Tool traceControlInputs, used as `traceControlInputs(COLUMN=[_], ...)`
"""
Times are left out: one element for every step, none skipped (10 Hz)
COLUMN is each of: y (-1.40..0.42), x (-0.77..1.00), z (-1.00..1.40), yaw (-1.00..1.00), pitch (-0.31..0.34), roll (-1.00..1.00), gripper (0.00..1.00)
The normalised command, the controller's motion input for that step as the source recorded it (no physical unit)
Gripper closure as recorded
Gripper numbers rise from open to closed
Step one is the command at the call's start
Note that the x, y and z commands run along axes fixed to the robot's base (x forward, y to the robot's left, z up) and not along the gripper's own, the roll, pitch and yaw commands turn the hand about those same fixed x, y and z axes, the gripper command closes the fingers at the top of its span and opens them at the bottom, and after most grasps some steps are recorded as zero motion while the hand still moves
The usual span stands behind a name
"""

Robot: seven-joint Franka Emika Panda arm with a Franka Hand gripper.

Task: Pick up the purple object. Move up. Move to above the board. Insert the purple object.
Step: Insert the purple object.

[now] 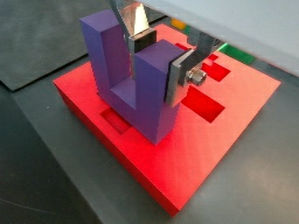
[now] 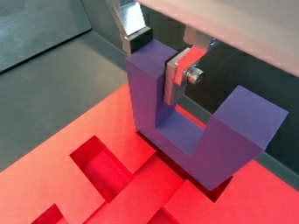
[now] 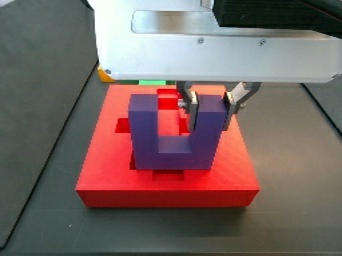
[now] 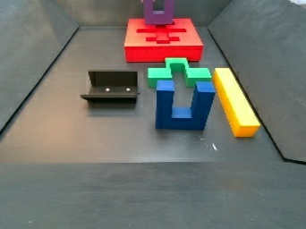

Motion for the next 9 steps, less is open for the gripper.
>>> traceControlInputs(y=[0.03,0.10,0.12,0.00,0.00,-0.05,-0.11,-0.02,0.01], x=[0.00,0.00,-0.11,-0.21,-0.19,-0.05,0.00,0.14,0.22], z=[-0.16,-0.13,-0.06,0.00,0.00,-0.11,-0.15,-0.20,-0.33], yaw=[0.00,-0.01,-0.05,0.00,0.00,0.00,0.00,0.00,0.00], pitch=[-0.011,-0.003,-0.004,-0.033,-0.103,-0.133,-0.149,-0.154,-0.170], roll=[0.01,0.00,0.00,-0.04,-0.07,-0.05,-0.03,-0.04,-0.01], gripper=[1.00,1.00,1.00,1.00,1.00,1.00,1.00,1.00,1.00])
